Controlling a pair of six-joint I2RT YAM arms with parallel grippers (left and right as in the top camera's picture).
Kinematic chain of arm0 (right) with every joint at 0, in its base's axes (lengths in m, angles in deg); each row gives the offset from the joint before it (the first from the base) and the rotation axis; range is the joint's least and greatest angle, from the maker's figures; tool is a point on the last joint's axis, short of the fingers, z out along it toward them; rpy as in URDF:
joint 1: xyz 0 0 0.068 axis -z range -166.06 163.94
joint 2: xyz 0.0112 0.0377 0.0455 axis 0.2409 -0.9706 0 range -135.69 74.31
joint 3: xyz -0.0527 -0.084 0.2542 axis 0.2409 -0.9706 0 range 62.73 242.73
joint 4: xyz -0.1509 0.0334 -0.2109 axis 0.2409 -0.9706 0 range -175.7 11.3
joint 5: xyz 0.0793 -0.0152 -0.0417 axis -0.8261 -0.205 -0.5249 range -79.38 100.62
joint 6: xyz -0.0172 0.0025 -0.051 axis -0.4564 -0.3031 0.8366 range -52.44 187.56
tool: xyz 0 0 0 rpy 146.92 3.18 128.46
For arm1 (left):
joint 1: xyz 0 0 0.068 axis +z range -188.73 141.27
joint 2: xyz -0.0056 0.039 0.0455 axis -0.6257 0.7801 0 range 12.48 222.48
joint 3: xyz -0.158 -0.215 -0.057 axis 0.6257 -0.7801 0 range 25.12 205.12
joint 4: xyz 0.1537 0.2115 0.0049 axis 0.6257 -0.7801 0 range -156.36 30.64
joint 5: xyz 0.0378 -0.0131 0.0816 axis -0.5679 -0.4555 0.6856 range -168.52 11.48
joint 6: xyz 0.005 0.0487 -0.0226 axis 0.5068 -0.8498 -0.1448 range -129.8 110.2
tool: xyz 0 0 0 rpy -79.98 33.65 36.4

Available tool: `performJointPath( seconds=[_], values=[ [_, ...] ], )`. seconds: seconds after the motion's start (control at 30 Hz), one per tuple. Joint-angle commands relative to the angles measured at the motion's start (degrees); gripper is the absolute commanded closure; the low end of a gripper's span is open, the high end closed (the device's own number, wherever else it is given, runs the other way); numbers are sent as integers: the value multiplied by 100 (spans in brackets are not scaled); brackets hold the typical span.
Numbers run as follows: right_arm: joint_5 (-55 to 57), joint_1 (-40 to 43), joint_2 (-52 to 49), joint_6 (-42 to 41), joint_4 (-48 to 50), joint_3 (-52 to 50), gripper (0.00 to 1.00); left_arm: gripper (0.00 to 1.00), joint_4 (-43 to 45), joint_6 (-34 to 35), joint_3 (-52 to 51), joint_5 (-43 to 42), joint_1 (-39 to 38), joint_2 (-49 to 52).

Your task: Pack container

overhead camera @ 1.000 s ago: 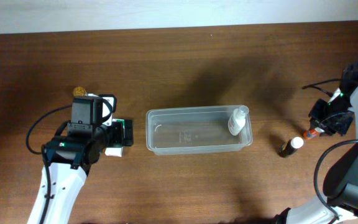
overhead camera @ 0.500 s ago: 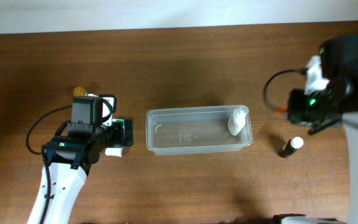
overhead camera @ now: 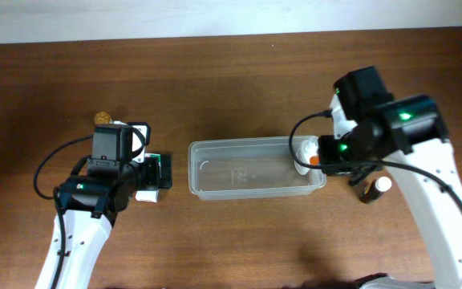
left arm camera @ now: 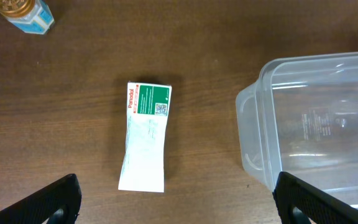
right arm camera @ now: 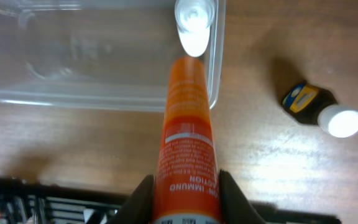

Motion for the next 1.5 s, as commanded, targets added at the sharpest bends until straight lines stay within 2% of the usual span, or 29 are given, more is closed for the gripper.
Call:
performJointPath(
  seconds=[0.0,0.27,0.37,0.53,0.63,0.83,1.1,1.2,1.33,1.47],
  values=[
    [26,-46,-24,-55,490,-767,78,0,4,52,122,-63,15,7],
    [33,-46,-50,-46,1926,-2288,78,1,4,55,122,-63,15,7],
    [31,-46,-140,-63,2166,-2538,78,1,2,52,122,-63,15,7],
    [31,-46,-354,-59,2264,-2573,60,0,4,55,122,-63,15,7],
    [31,-46,-361,-59,2321,-2568,55,1,2,55,120,-63,15,7],
    [116,-46,-295,-61,2037,-2057,53,1,4,55,122,-63,15,7],
    [1331,264,111,-352,697,525,44,0,4,52,122,-63,15,7],
    [1392,732,232,-367,487,966,38,1,2,52,122,-63,15,7],
    [1386,1779,260,-365,232,826,33,1,2,52,122,-63,15,7],
    [1016,2564,192,-358,236,92,32,1,4,52,122,-63,15,7]
  ],
)
